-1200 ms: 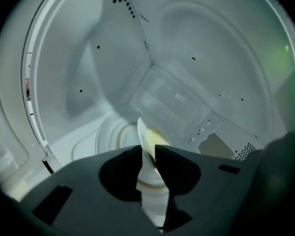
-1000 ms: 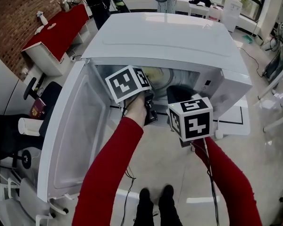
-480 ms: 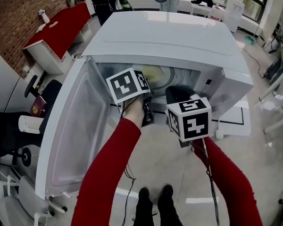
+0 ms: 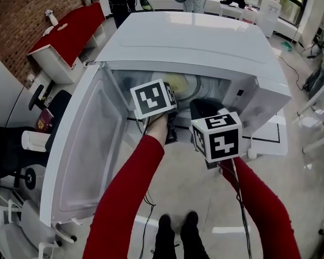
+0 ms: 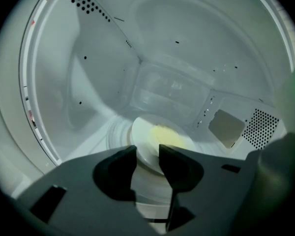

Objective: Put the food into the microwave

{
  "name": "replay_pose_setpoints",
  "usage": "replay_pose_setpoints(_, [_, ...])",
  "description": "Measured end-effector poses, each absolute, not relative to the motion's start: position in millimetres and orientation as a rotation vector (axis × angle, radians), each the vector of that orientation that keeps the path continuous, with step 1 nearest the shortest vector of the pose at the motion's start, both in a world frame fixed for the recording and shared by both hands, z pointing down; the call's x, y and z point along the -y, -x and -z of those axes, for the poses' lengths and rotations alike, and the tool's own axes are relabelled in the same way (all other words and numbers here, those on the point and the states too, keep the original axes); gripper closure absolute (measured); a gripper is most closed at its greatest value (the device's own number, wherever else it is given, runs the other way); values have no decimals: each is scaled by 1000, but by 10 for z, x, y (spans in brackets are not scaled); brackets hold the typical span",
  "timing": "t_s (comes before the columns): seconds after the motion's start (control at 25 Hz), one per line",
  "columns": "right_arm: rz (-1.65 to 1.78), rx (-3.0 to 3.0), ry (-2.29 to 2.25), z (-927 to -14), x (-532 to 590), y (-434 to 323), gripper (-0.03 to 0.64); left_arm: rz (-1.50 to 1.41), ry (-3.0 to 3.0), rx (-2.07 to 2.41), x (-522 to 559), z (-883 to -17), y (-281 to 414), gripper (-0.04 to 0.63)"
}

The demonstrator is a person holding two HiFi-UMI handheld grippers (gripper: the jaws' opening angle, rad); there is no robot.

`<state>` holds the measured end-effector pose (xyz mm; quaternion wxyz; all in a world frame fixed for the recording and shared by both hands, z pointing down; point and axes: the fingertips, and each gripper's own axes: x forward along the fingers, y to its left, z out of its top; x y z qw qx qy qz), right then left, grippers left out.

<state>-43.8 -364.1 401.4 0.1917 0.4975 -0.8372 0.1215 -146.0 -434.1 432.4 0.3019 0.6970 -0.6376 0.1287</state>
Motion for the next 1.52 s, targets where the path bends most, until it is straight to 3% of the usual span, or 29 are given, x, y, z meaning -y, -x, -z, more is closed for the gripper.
replay_pose_setpoints(0.56, [-334,2346,-1397,-4023,3636,405,603,-412,-1898,1840,4327,-4309,1582,445])
replay_pose_setpoints(0.92, [-338,2365,-1404,-3971,3651,419,603,-287,-1963,1761,4328,-4078,1602,446])
replay_pose_setpoints(1.32, [-393,2444,-1358,-3740,3414,595,603,-92,-2284,1615,3750,-3634,1368,569])
replay_pose_setpoints(1.52, [-470,2554,-1277,-3489,2992,690,603,1,-2403,1527,3216,-3398,1285,584])
